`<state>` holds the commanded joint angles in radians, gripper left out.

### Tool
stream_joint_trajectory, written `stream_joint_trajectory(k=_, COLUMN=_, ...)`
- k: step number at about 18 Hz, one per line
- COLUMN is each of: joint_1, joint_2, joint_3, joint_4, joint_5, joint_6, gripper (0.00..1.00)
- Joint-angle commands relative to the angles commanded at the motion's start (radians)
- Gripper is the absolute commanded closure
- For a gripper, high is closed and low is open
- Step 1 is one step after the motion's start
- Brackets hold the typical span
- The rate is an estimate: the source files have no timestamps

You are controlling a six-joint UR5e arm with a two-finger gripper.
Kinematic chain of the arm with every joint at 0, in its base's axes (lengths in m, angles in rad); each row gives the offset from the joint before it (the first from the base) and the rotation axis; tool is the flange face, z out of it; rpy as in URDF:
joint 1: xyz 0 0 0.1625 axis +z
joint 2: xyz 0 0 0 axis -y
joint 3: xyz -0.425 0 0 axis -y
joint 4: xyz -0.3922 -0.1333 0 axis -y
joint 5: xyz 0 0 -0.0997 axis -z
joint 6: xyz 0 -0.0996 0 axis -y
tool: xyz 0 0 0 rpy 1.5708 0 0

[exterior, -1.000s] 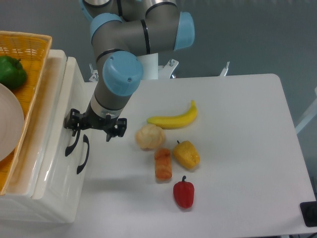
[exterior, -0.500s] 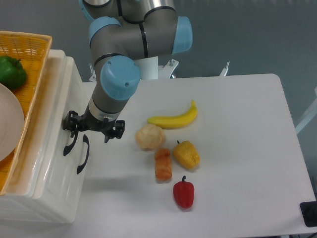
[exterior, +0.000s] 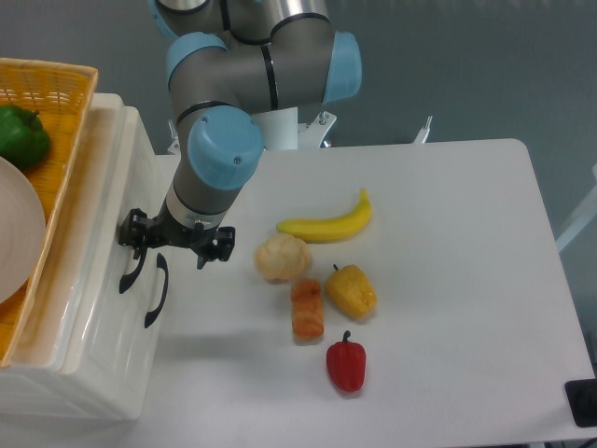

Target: Slide the top white drawer open

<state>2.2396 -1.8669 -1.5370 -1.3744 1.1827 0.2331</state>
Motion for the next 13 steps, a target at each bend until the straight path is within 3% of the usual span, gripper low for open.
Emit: stream_joint_trajectory(k=13, joint_1=0.011, joint_2=0.0, joint_3=0.006, joint_4=0.012, joint_5=0.028, joint_6=0.014, gripper=0.0)
